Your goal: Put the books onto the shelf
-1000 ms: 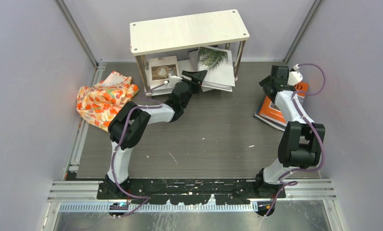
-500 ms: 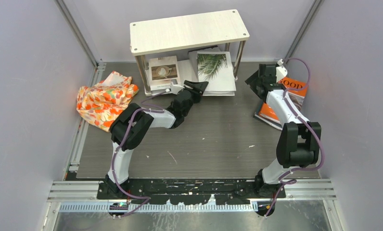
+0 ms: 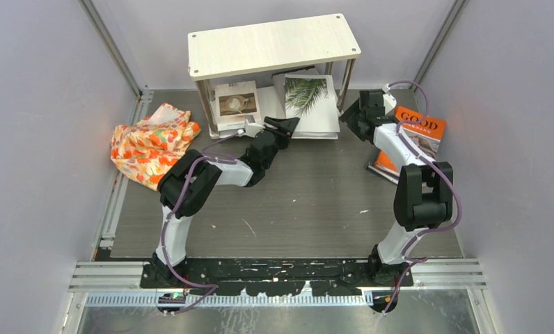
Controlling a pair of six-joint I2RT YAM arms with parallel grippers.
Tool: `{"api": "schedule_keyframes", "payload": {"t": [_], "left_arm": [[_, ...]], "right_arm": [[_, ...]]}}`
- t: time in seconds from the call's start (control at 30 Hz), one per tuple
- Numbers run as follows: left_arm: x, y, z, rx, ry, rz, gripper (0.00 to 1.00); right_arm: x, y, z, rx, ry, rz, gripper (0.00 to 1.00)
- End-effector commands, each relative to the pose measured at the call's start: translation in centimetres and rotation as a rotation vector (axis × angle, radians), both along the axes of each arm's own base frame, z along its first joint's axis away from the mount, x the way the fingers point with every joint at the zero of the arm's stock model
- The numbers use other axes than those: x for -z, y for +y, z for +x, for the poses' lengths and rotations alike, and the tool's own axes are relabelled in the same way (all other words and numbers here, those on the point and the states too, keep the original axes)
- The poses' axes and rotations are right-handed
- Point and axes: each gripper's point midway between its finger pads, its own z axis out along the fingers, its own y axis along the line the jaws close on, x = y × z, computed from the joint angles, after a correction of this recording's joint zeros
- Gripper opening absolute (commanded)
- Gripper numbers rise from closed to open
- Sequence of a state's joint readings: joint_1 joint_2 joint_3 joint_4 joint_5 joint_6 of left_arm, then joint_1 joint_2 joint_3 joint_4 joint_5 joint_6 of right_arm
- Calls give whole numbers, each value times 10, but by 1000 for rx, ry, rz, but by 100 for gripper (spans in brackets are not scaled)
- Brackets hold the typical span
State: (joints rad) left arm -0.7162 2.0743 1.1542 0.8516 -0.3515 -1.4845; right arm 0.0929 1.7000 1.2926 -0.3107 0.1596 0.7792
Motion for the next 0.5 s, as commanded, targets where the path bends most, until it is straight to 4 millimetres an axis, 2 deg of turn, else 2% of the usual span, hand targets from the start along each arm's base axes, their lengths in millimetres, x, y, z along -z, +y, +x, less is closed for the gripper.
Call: {"api": "schedule_keyframes", "payload": {"t": [0.0, 0.23, 0.47], "left_arm": [[-60, 7, -2, -28, -125, -83, 57], [-56, 5, -2, -21, -117, -82, 58], [-52, 5, -2, -18, -108, -83, 61]], "right_arm": [[-29, 12, 18, -22, -80, 30, 66], [-28, 33, 29, -72, -73, 46, 66], [-26, 40, 34, -87, -70, 49, 66]]}}
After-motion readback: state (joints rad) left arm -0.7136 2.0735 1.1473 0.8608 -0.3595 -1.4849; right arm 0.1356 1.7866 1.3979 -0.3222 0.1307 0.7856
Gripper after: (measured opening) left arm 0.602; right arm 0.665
